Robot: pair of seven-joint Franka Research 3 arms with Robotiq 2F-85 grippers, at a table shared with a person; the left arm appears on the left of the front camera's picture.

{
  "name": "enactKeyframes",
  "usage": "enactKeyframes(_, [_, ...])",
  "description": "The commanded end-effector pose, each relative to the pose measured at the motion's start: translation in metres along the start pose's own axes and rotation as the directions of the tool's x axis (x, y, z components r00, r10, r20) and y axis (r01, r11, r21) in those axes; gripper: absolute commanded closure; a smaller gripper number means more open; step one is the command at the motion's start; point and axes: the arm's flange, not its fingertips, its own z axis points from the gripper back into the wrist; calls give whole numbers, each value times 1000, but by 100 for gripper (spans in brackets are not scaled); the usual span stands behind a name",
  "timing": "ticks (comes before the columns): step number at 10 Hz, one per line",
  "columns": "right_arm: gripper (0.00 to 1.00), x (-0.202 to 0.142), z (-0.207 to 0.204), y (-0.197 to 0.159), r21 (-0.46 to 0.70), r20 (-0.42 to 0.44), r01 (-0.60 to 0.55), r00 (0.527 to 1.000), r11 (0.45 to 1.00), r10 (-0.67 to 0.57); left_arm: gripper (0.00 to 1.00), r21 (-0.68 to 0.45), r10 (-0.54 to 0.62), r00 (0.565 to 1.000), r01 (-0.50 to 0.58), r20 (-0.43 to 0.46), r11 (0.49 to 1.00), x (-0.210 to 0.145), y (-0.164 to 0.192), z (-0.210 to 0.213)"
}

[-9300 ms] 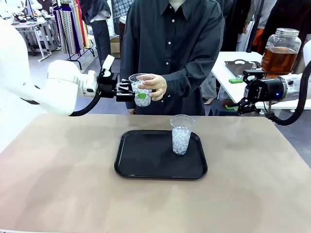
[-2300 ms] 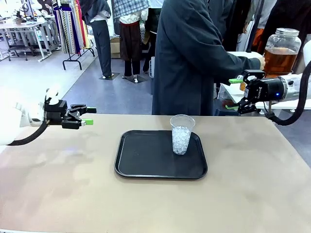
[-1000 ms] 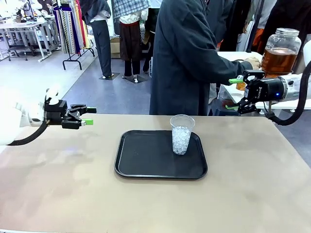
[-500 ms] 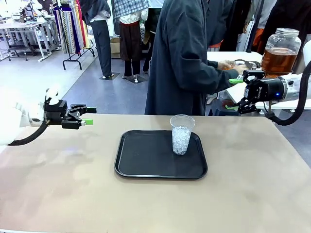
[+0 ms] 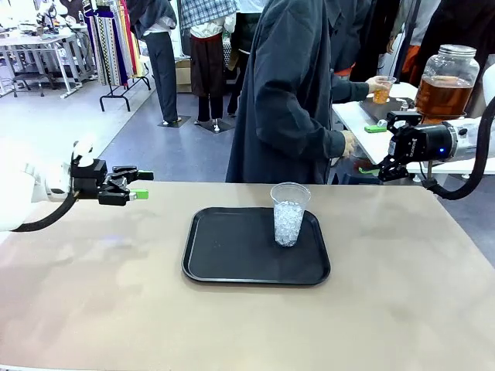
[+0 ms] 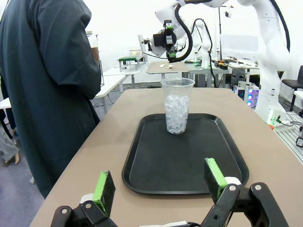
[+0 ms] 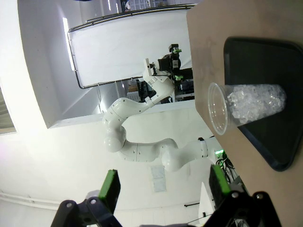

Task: Pour the drink into the iced cup.
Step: Pick up the iced cup indicated by the human and present it to them.

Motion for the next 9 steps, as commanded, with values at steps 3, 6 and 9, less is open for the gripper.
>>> enactKeyframes(3, [0,-1,0,1,1,3,-6,1000,1000,6,0,-1,4,1000,-4,6,1000,2,0,-1])
enactKeyframes(6, [0,-1,0,1,1,3,-6,1000,1000,6,0,-1,4,1000,-4,6,1000,2,0,-1])
enactKeyframes(9, [0,-1,0,1,1,3,-6,1000,1000,6,0,-1,4,1000,-4,6,1000,2,0,-1])
